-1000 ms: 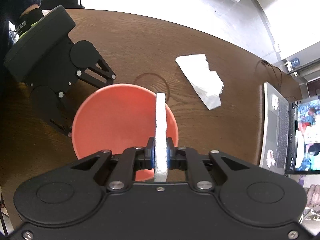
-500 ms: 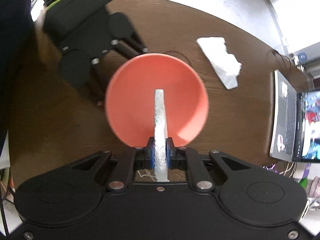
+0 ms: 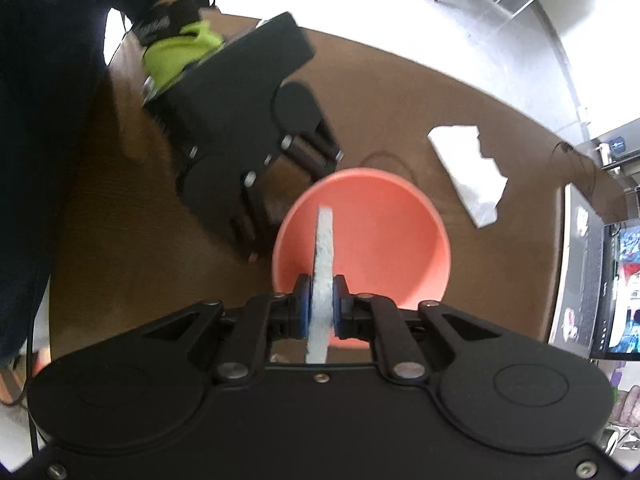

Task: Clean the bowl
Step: 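Scrub the bowl's inner wall with the sponge in the right gripper, then wipe the sponge around the bowl's rim and inside with the right gripper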

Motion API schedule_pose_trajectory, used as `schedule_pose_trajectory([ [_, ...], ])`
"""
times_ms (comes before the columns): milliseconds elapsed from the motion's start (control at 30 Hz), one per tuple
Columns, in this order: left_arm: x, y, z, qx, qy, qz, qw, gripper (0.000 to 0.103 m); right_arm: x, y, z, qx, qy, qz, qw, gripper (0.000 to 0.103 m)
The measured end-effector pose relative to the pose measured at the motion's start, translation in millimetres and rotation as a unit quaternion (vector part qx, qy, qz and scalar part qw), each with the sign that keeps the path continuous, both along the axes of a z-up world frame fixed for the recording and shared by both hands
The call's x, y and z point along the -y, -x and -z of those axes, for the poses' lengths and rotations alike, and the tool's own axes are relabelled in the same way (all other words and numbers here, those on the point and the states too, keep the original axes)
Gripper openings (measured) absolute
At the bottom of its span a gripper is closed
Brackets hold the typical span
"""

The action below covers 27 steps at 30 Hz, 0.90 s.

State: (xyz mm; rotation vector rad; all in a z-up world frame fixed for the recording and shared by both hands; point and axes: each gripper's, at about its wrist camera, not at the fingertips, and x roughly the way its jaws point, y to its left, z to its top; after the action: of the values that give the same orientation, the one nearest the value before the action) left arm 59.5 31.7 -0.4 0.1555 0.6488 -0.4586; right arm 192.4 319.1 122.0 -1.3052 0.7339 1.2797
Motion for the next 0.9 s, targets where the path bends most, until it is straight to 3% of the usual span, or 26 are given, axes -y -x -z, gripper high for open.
schedule_pose_trajectory([
  [200,0,0,0,0.002,-0.004,0.002,1.0,0.039,-105,-55,-20,0.027,-0.016,-0.005,0.999,0.012],
  [267,0,-1,0,0.0,-0.002,0.002,1.0,0.038,-123,-77,-7,0.038,-0.021,0.003,0.999,0.012],
  [433,-2,0,1,-0.001,0.005,0.002,1.0,0.038,-201,-139,-14,0.052,-0.031,0.026,0.998,0.013],
  [567,-1,0,0,-0.002,0.001,0.004,1.0,0.038,-177,-109,9,0.053,-0.027,0.033,0.998,0.013],
  [600,-1,0,0,-0.002,0.001,0.004,1.0,0.038,-201,-115,0,0.052,-0.027,0.038,0.998,0.013],
  [633,-1,0,0,-0.002,0.001,0.004,1.0,0.038,-193,-78,-11,0.051,-0.027,0.042,0.997,0.013],
  [700,-1,0,0,-0.002,0.002,0.005,1.0,0.038,-161,-90,15,0.048,-0.023,0.045,0.998,0.013],
  [767,-1,-1,0,-0.002,0.001,0.005,1.0,0.038,-157,-70,11,0.047,-0.013,0.043,0.998,0.013],
  [800,-1,-1,0,-0.002,0.001,0.005,1.0,0.038,-170,-75,7,0.046,-0.009,0.043,0.998,0.013],
  [867,-1,-1,0,-0.001,0.0,0.005,1.0,0.038,-156,-116,5,0.046,-0.001,0.048,0.998,0.013],
  [900,-1,-1,0,-0.001,0.0,0.006,1.0,0.038,-145,-117,10,0.045,0.001,0.051,0.998,0.013],
])
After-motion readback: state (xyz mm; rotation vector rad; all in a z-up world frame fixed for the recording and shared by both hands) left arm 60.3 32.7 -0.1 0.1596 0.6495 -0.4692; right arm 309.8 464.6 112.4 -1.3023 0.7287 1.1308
